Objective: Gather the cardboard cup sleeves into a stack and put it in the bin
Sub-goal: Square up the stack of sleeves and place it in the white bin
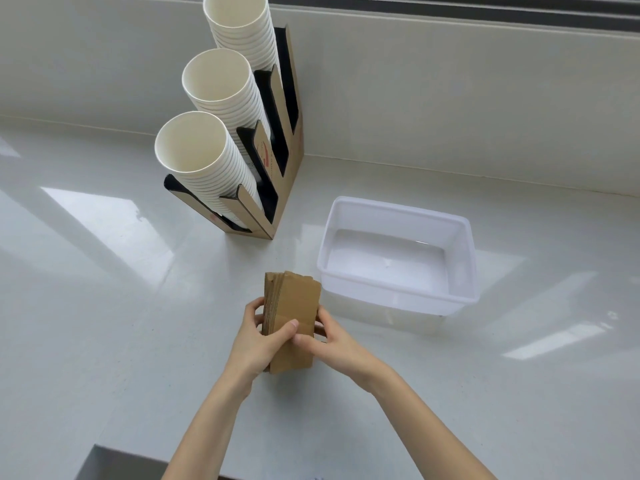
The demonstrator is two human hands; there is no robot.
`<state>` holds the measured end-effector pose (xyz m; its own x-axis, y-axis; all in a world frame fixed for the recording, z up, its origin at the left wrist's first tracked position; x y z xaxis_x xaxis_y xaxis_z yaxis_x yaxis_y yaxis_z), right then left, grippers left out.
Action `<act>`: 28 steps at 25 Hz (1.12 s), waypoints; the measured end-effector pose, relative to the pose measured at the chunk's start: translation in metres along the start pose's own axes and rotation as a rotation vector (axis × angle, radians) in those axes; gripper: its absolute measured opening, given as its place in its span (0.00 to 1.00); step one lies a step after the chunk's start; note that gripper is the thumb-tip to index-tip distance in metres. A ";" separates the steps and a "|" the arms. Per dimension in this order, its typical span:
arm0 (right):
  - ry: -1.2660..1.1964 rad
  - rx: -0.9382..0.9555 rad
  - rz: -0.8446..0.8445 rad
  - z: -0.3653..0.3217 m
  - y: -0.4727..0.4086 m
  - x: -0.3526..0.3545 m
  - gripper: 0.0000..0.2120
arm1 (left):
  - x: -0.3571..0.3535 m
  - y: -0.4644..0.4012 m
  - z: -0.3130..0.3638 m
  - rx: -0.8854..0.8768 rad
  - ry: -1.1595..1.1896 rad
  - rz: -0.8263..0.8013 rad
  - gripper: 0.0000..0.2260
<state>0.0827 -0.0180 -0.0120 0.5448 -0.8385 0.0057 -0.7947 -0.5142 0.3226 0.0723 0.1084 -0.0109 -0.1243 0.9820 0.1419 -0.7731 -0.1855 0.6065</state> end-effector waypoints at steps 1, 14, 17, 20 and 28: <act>0.032 0.019 0.033 -0.002 0.008 0.008 0.32 | -0.001 0.002 0.005 -0.063 -0.098 0.010 0.33; 0.447 0.116 0.260 0.015 0.082 0.094 0.45 | -0.104 0.021 0.033 -0.742 -1.254 -0.187 0.37; 0.431 0.098 0.313 0.036 0.081 0.098 0.42 | -0.113 0.017 0.026 -0.748 -1.258 -0.218 0.36; 0.343 0.072 0.332 0.047 0.082 0.101 0.40 | -0.114 0.014 0.025 -0.735 -1.267 -0.245 0.41; 0.331 0.037 0.320 0.052 0.078 0.096 0.42 | -0.065 -0.006 0.006 -0.411 -1.013 -0.362 0.61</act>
<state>0.0591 -0.1480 -0.0353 0.3222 -0.8566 0.4030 -0.9425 -0.2505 0.2211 0.0891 0.0459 -0.0188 0.5590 0.4628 0.6880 -0.8292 0.3093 0.4656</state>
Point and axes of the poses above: each hand's wrist, its own y-axis away from the middle knuckle, its own x-axis out of the back of the hand, z = x × y, the point moved 6 cm from there along -y, towards the middle knuckle, and after that the axes turned 8 degrees about x, right-handed, at the moved point
